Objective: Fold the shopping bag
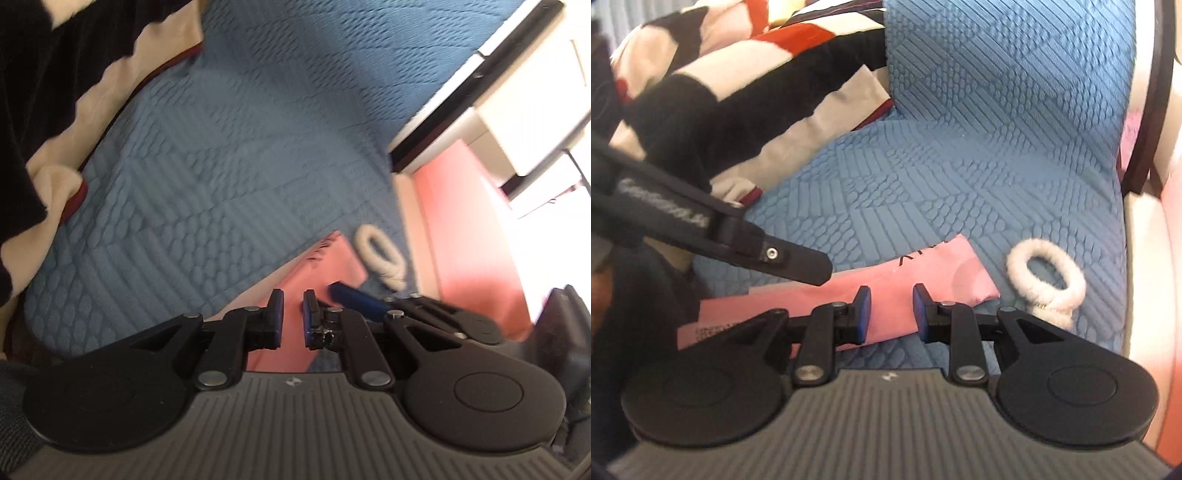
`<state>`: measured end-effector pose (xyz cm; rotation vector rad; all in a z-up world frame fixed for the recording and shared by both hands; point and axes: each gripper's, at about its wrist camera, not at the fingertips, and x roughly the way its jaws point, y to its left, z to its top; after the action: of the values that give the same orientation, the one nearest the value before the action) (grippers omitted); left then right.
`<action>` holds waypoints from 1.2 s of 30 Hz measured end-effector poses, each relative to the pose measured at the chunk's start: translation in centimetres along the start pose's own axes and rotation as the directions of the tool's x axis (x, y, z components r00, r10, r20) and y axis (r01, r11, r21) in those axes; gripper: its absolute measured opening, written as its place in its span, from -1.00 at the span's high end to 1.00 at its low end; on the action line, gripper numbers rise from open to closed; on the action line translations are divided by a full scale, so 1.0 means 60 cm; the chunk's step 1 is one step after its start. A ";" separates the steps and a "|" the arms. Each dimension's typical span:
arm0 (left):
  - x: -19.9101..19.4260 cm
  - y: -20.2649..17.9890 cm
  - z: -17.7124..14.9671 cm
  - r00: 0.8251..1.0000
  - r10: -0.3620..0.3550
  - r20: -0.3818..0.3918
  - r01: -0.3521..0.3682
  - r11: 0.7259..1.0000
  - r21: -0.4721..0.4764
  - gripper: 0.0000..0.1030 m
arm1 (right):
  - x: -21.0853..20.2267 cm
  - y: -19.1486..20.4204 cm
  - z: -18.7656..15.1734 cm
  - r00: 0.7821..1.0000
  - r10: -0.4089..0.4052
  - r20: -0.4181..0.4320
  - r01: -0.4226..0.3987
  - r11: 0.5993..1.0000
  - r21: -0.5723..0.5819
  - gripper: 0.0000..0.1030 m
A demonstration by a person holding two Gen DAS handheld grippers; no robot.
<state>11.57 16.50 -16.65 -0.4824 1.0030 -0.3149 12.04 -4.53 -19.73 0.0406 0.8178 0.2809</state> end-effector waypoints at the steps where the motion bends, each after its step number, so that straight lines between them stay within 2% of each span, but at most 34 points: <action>1: 0.001 -0.002 -0.001 1.000 -0.003 -0.003 0.003 1.000 0.008 0.78 | -0.006 -0.003 -0.003 1.000 0.008 -0.002 -0.008 1.000 0.019 0.47; 6: 0.021 -0.014 -0.008 0.998 0.013 -0.058 -0.010 0.998 0.057 0.78 | -0.006 -0.018 0.000 0.999 0.040 -0.007 -0.040 0.996 0.084 0.50; 18: 0.030 -0.011 -0.017 0.996 0.045 -0.078 -0.040 0.997 0.067 0.78 | -0.004 -0.010 0.001 1.000 0.013 -0.001 -0.013 1.000 -0.007 0.49; 20: 0.033 -0.012 -0.016 0.995 0.051 -0.081 -0.045 0.997 0.070 0.78 | -0.008 -0.018 0.001 1.000 0.017 0.000 -0.017 0.999 0.031 0.48; 24: 0.035 -0.014 -0.016 0.995 0.063 -0.081 -0.055 0.994 0.090 0.78 | -0.028 -0.054 0.004 0.999 0.027 0.033 -0.032 0.981 0.193 0.44; 27: 0.035 -0.013 -0.016 0.995 0.063 -0.083 -0.055 0.995 0.086 0.78 | -0.038 -0.088 0.006 0.996 0.034 0.084 -0.059 0.944 0.324 0.24; 28: 0.036 -0.013 -0.015 0.994 0.063 -0.085 -0.055 0.995 0.087 0.79 | -0.039 -0.101 0.005 0.996 0.023 0.090 -0.056 0.922 0.382 -0.02; 29: 0.036 -0.013 -0.015 0.994 0.062 -0.086 -0.055 0.995 0.087 0.79 | -0.039 -0.113 0.004 0.995 0.026 0.095 -0.066 0.896 0.440 -0.12; 34: 0.037 -0.011 -0.012 0.994 0.060 -0.089 -0.053 0.995 0.085 0.79 | -0.035 -0.155 -0.023 0.976 0.098 0.195 -0.199 0.768 0.609 -0.17; 36: 0.037 -0.012 -0.014 0.994 0.061 -0.089 -0.053 0.995 0.086 0.79 | -0.032 -0.162 -0.022 0.974 0.093 0.209 -0.208 0.740 0.639 -0.17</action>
<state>11.94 14.65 -18.24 -0.3659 1.0863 -0.3286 12.08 -14.47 -20.65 0.7985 0.7144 0.1240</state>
